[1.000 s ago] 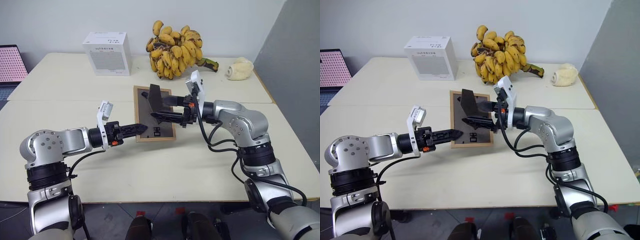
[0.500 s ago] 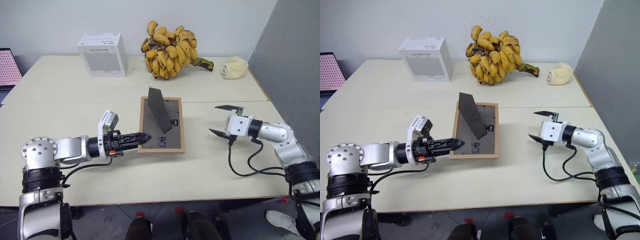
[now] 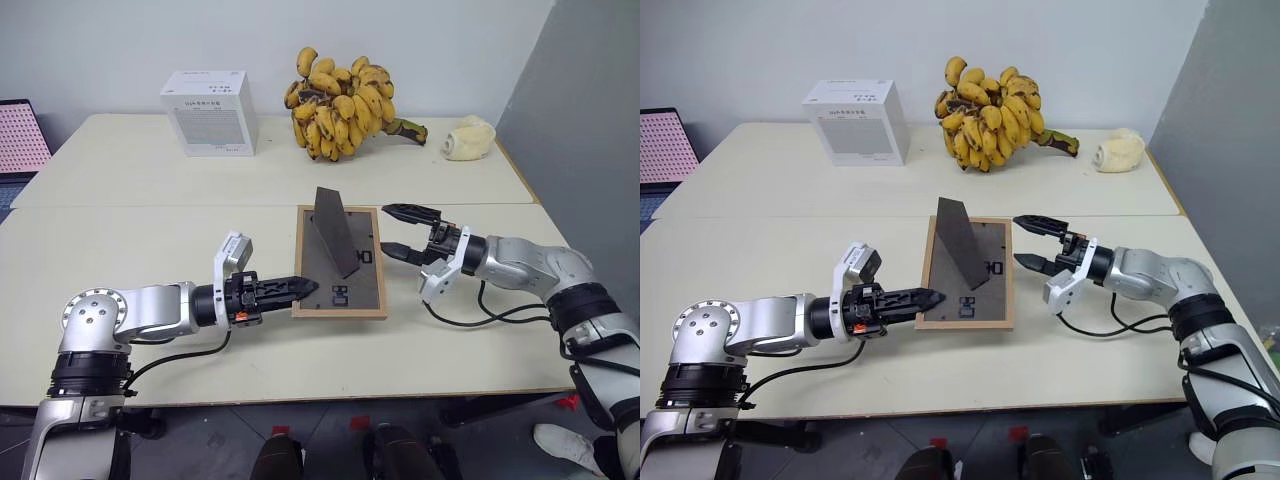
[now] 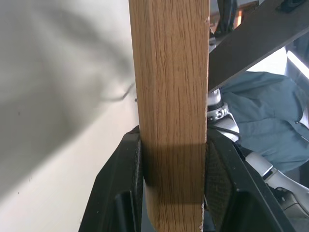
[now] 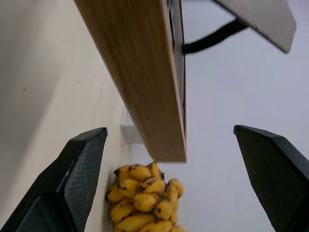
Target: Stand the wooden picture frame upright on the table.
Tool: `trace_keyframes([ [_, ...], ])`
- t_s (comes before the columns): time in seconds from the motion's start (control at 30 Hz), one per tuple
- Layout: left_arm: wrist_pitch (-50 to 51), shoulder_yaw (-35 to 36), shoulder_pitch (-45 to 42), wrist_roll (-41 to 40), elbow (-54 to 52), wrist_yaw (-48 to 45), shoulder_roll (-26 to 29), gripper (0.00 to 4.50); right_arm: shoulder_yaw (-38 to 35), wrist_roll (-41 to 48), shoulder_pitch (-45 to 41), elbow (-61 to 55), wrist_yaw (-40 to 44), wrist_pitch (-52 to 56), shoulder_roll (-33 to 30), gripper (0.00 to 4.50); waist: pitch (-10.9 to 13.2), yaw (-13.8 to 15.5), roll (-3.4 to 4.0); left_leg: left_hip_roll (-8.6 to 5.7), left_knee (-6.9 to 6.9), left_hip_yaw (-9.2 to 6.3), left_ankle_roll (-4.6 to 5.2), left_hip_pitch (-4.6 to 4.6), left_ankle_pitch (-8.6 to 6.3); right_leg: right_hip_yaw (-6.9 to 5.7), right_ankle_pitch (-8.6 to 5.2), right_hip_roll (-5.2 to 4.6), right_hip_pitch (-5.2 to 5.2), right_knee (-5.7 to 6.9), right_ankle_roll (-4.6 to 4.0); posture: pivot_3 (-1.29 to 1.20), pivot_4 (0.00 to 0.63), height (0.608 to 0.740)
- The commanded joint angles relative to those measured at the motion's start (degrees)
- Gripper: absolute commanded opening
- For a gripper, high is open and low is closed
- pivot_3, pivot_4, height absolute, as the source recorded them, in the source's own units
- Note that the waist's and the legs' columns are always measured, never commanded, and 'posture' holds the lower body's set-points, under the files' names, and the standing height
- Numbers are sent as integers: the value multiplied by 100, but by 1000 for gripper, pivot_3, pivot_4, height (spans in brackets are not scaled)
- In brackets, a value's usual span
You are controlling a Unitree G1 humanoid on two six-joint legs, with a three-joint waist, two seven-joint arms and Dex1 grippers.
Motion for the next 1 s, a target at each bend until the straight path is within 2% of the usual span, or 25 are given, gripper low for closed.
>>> trace_keyframes([
  [0.03,-51,-15,8,-263,-347,-81,40,1297,163,-213,-259,-107,-357,-91,58,4442,0,0,0,0,0,0,0,0,0,1,0,0,0,0,0,0,150,740],
  [0.1,-68,-30,13,-263,-385,-101,31,1297,246,-287,-322,-49,-496,-142,77,4442,0,3,0,0,0,1,0,-1,0,1,0,0,0,-1,0,0,150,740],
  [0.2,-58,-73,-5,-263,-401,-151,75,1297,354,-308,-450,37,-554,-162,78,3939,0,6,0,-1,0,1,1,0,1,1,0,0,1,-1,-1,0,150,740],
  [0.53,-138,-156,111,-263,-539,-189,131,1297,494,-559,-490,-107,-1023,-261,-152,1363,-1,27,-1,0,0,1,3,0,2,1,1,-1,1,0,-2,0,150,740],
  [0.63,-320,-116,160,-263,-683,-78,78,1297,546,-595,-511,-52,-1071,-255,-140,1342,-1,31,-1,-1,1,-1,3,0,2,0,1,-1,1,0,-1,0,150,740],
  [0.67,-411,-20,165,-263,-655,-8,-29,2006,571,-640,-533,-17,-1109,-221,-137,1342,-1,33,-1,-1,1,-1,4,0,2,1,1,-1,1,0,-1,0,150,740],
  [0.9,-848,822,85,-263,-208,679,-466,3520,561,-185,-579,451,-904,-373,-142,1271,-1,40,-1,-1,2,2,6,5,4,1,2,-2,6,1,-4,0,150,740],
  [1.0,-1020,1168,161,-263,-325,970,-225,4115,535,712,-539,1084,-276,-730,-1,1271,-1,36,-2,1,1,2,7,6,4,1,3,-2,5,1,-4,0,150,740],
])
